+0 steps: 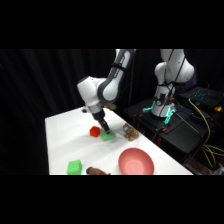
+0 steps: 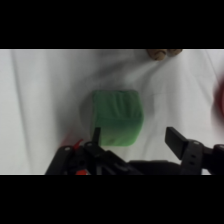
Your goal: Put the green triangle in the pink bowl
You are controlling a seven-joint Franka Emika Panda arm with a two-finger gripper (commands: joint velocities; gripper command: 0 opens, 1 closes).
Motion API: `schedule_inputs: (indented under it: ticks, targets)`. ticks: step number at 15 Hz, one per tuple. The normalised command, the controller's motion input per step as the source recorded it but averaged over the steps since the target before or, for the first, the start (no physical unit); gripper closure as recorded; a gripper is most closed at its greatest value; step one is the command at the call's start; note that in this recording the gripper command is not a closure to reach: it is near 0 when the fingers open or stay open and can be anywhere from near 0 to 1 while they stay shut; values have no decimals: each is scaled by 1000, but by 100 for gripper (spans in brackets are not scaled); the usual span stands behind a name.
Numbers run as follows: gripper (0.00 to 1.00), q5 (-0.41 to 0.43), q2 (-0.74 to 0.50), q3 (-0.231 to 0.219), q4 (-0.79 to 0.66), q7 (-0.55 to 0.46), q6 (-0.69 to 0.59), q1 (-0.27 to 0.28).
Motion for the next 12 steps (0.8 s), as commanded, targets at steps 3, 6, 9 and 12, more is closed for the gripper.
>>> schedule_inputs:
  ticks: [3, 6, 9, 12]
  targets:
    - [0, 139, 118, 127, 39, -223, 85, -92]
    - [0, 170, 16, 158, -49, -219, 75, -61]
    - [0, 192, 2, 136, -45, -238, 69, -71]
    - [0, 198, 41, 99, -4, -233, 78, -94]
